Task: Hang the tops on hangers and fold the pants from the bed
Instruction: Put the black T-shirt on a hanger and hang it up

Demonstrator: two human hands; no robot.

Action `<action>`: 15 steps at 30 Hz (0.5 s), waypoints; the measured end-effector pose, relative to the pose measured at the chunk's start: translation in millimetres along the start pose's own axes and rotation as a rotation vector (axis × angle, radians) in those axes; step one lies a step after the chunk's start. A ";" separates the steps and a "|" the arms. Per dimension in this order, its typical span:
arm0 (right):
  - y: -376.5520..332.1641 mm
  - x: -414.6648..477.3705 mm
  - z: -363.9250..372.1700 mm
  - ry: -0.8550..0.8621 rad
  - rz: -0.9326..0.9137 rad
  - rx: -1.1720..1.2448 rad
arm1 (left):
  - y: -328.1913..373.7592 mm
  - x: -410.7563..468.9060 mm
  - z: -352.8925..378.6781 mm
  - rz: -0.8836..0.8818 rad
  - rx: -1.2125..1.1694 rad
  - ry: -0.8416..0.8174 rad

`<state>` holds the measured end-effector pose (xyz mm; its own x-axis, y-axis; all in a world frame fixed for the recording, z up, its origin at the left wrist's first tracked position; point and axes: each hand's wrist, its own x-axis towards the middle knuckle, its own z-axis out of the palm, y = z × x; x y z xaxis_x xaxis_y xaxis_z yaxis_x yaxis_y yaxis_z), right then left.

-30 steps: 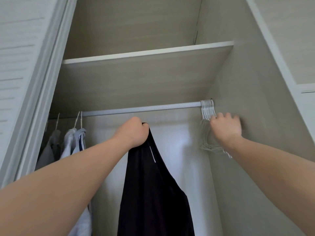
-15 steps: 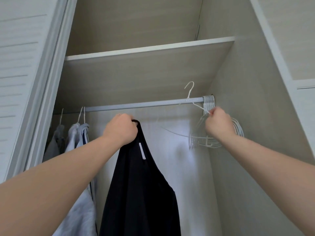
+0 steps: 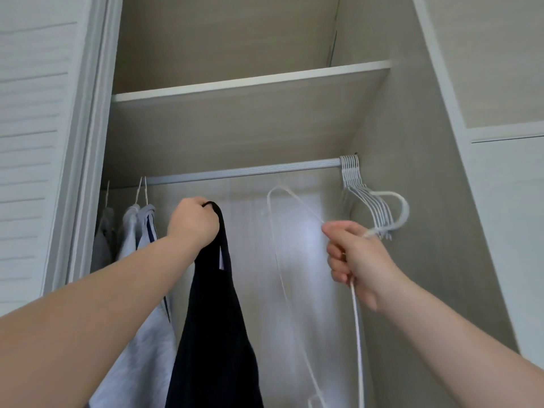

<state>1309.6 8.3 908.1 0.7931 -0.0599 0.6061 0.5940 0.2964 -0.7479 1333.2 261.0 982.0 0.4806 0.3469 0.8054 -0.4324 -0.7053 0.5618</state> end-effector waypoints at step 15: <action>-109.3 -93.3 -39.5 -0.248 -0.155 0.178 | 163.5 -112.1 -121.5 0.211 0.401 0.361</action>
<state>1176.1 -56.1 922.6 0.6253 0.1105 0.7725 0.6546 0.4646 -0.5963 1115.9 181.8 1006.5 0.0940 0.3129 0.9451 -0.1336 -0.9368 0.3235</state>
